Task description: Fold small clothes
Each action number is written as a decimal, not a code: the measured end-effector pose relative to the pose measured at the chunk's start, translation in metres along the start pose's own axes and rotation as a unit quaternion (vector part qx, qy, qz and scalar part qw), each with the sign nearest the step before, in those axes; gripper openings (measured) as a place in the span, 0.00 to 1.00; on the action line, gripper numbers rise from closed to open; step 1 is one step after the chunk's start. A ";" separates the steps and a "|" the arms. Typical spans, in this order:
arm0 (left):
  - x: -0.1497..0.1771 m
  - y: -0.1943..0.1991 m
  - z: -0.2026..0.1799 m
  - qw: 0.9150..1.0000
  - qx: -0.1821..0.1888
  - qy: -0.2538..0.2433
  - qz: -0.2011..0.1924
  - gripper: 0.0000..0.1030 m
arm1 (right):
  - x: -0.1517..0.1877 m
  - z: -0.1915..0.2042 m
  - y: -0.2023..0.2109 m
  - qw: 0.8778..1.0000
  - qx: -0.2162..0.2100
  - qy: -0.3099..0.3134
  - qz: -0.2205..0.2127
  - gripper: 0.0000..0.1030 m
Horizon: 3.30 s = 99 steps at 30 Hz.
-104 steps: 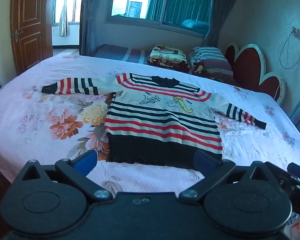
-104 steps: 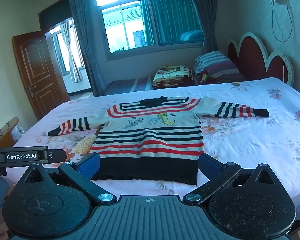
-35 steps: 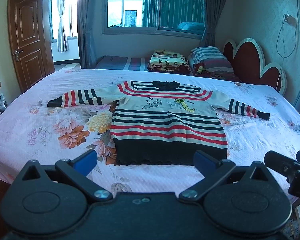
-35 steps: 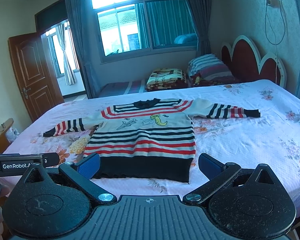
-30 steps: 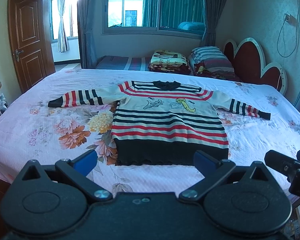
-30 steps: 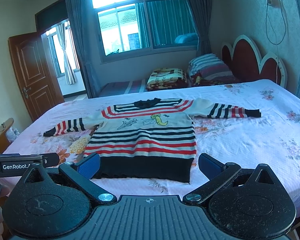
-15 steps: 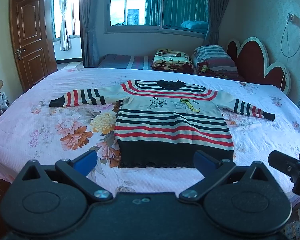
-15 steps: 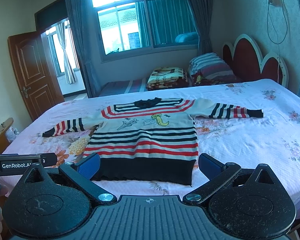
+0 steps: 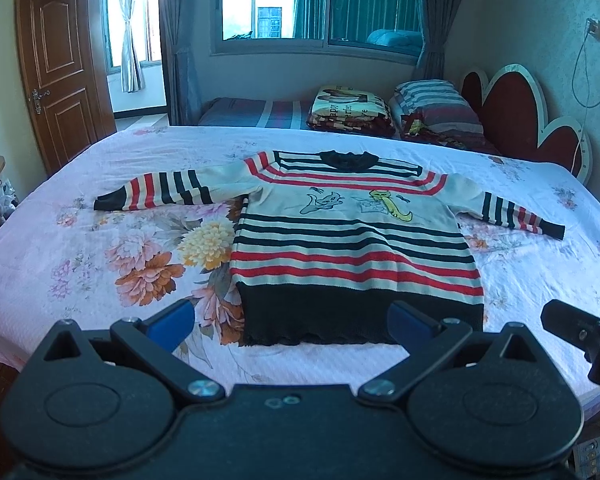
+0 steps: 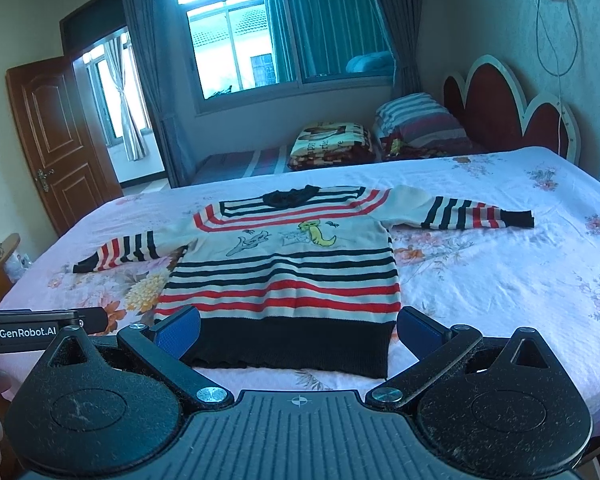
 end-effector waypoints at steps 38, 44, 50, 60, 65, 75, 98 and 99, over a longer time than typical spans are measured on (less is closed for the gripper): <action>-0.104 -0.193 -0.013 1.000 0.019 0.006 0.021 1.00 | -0.067 -0.111 -0.175 0.995 0.089 -0.032 -0.004 1.00; -0.119 -0.237 -0.053 0.999 0.013 0.011 0.032 1.00 | -0.071 -0.181 -0.224 0.993 0.102 -0.055 0.015 0.88; -0.122 -0.286 -0.097 0.999 0.011 0.001 0.045 1.00 | -0.057 -0.264 -0.276 0.985 0.109 -0.122 0.057 0.62; -0.120 -0.345 -0.136 0.998 -0.008 -0.006 0.070 0.99 | -0.036 -0.370 -0.340 0.964 0.138 -0.203 0.099 0.62; -0.121 -0.360 -0.140 0.997 -0.022 -0.008 0.077 0.99 | -0.034 -0.400 -0.359 0.956 0.142 -0.237 0.100 0.63; -0.123 -0.375 -0.141 0.995 -0.048 -0.010 0.084 0.99 | -0.029 -0.442 -0.380 0.936 0.147 -0.304 0.098 0.88; -0.133 -0.379 -0.127 0.997 -0.005 0.011 0.079 0.98 | -0.090 -0.386 -0.376 0.971 0.172 -0.163 0.017 0.11; -0.135 -0.378 -0.123 0.997 -0.004 0.013 0.077 0.98 | -0.098 -0.374 -0.379 0.975 0.162 -0.149 0.012 0.11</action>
Point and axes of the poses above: each gripper's, at about its wrist camera, not at the fingertips, and y roughly against the way its jaws point, z to its left, x to its underside, the point moved 3 cm from there along -y, roughly the way its jaws point, and after that the axes turned 11 degrees about y, right-handed, at the moved point
